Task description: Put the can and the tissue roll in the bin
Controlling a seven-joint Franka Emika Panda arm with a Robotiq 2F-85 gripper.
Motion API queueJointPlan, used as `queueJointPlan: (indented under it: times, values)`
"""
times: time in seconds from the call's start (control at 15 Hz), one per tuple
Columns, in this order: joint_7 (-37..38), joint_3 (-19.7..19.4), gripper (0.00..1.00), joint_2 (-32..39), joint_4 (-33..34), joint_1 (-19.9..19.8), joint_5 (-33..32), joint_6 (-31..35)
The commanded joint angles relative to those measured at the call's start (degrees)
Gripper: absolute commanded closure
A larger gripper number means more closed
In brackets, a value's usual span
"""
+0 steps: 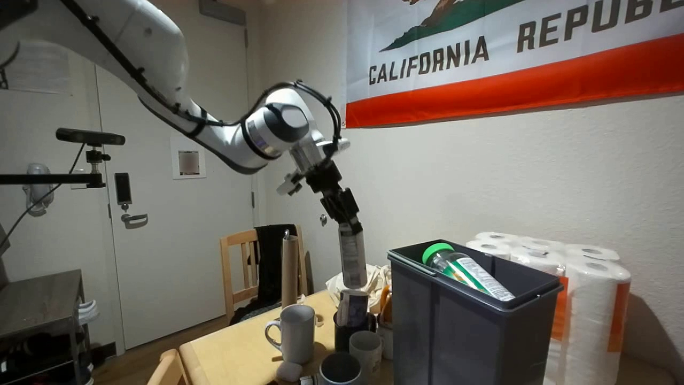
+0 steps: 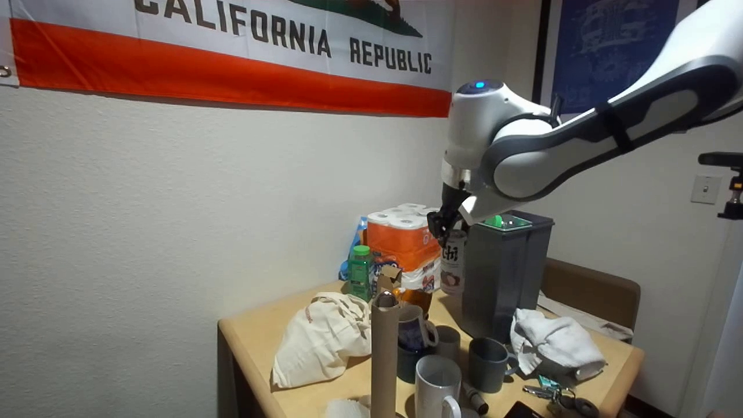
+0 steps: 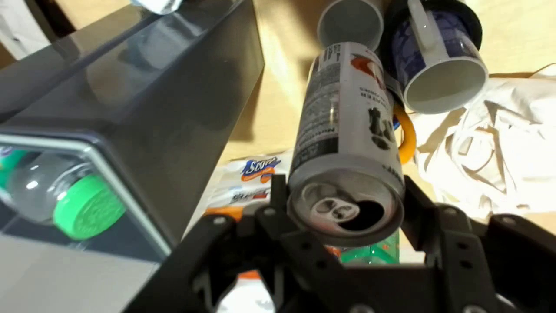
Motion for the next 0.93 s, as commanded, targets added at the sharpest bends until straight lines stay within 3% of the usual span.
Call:
queueJointPlan:
  times: [0.0,0.13,0.4,0.67,0.87]
  values:
    - [3.55,5.83,0.63,-7.85,3.57,-2.04,-7.76,-12.23]
    - [5.73,8.71,0.63,-10.75,6.00,-4.05,-12.64,-15.19]
    - [12.86,11.67,0.63,-14.16,7.61,-9.09,-21.98,-13.42]
    - [20.60,10.88,0.63,-13.26,6.31,-13.49,-29.62,-10.58]
    - [24.34,9.32,0.63,-10.50,5.65,-16.02,-30.14,-7.04]
